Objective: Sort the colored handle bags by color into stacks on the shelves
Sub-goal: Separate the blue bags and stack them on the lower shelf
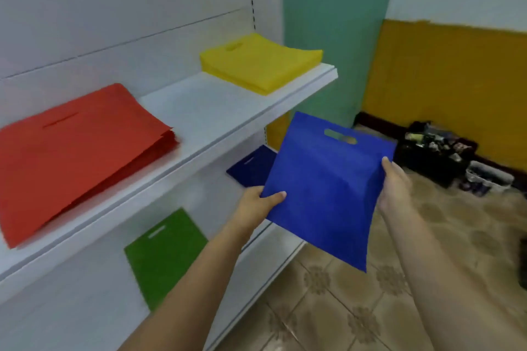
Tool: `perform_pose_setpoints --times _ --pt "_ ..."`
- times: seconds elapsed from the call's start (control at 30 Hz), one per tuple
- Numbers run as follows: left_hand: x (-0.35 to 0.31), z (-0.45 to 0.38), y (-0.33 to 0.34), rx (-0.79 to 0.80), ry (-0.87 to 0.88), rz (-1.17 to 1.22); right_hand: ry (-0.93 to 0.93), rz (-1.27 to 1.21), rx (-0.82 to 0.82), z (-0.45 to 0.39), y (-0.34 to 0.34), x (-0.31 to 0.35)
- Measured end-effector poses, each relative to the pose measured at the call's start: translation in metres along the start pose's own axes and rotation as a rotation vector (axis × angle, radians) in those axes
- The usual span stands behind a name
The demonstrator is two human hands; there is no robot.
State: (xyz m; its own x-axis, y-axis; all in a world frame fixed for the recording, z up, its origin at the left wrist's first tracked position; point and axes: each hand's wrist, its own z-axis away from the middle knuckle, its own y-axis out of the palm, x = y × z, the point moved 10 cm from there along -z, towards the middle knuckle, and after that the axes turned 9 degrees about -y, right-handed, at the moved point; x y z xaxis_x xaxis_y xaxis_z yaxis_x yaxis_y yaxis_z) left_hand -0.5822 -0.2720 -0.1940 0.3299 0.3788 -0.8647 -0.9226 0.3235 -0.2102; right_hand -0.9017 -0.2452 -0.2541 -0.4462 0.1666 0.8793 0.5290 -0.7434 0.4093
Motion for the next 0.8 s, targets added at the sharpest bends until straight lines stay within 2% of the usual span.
perform_pose_setpoints --times 0.13,0.37,0.53,0.67,0.8 --pt "0.049 -0.058 0.04 -0.026 -0.183 0.02 0.036 0.276 0.118 -0.047 -0.026 -0.027" --pt "0.138 -0.112 0.056 -0.023 -0.513 0.192 0.034 0.742 0.328 -0.116 -0.001 -0.069" --pt "0.178 -0.155 0.04 -0.012 -0.6 0.347 0.038 0.958 0.449 -0.179 0.051 -0.128" --pt "0.203 -0.205 0.028 -0.065 -0.669 0.422 -0.042 1.2 0.595 -0.208 0.112 -0.169" --pt "0.219 -0.244 0.022 -0.111 -0.707 0.455 0.056 1.179 0.72 -0.23 0.175 -0.213"
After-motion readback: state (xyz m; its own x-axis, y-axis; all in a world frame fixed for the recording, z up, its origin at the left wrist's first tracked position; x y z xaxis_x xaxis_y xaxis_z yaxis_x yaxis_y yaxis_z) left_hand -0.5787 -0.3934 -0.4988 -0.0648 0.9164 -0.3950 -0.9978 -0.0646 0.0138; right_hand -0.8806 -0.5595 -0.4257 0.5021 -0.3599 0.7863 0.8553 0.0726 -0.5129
